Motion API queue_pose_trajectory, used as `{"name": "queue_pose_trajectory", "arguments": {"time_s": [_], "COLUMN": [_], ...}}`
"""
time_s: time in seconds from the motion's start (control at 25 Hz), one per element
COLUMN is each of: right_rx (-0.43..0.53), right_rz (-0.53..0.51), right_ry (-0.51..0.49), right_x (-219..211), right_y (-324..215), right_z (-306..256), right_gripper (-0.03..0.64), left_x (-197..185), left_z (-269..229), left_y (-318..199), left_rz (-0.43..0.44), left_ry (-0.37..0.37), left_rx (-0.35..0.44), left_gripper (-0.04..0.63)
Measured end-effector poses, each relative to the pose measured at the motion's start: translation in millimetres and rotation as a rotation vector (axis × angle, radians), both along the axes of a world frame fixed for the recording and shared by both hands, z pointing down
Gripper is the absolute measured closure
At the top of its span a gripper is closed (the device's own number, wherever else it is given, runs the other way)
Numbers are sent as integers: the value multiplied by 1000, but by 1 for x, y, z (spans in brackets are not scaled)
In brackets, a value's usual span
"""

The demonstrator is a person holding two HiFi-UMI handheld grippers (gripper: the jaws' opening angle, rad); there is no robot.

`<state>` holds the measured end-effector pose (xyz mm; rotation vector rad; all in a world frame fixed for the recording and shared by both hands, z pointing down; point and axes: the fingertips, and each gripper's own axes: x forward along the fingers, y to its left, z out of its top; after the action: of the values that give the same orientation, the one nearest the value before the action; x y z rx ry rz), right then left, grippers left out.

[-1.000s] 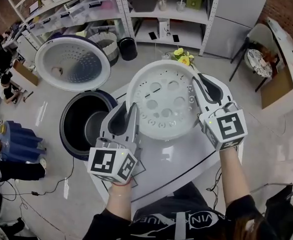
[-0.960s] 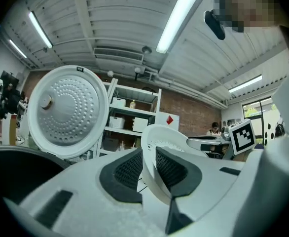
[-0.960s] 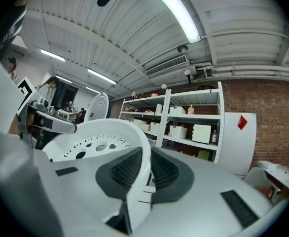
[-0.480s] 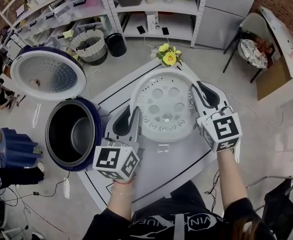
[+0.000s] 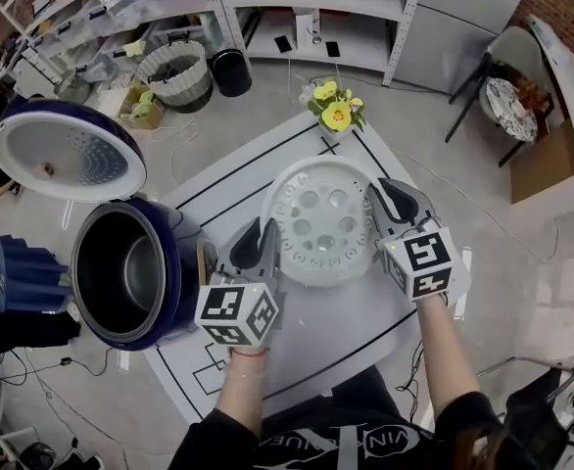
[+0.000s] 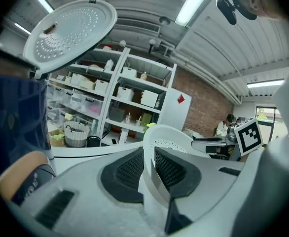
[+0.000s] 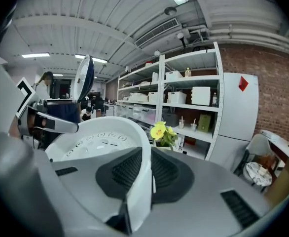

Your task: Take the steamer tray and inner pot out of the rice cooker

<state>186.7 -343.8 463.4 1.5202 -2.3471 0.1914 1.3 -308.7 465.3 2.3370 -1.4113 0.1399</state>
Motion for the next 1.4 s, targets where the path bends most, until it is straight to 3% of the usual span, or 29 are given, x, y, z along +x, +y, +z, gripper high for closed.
{"name": "queue_pose_trajectory", "arguments": {"time_s": [0.36,0.72,1.0,1.28,1.4], "right_rx": [-140,-218,-215,-182,-160], "right_rz": [-58,-90,-96,-110,-118], "right_ry": [15,19,22,49,32], "right_x": [-5,-10,-10,-12,-14], "right_y": [-40,-69,-82,-83,-82], "right_z": [78,114,123,124,117], "right_gripper": [564,563,561,555,501], "left_x": [-3,-6,-7,-8,-9], "left_z": [72,104,115,118,110], "left_y": [-31,-55,-68,-71,-70], "left_rz": [-54,-82,-108,-109,-122], "left_ry": [-18,-26,-10,-69,-73], "left_rx": [-125,-205,-213,-183,-143], "left_gripper": [529,529,528,528,526]}}
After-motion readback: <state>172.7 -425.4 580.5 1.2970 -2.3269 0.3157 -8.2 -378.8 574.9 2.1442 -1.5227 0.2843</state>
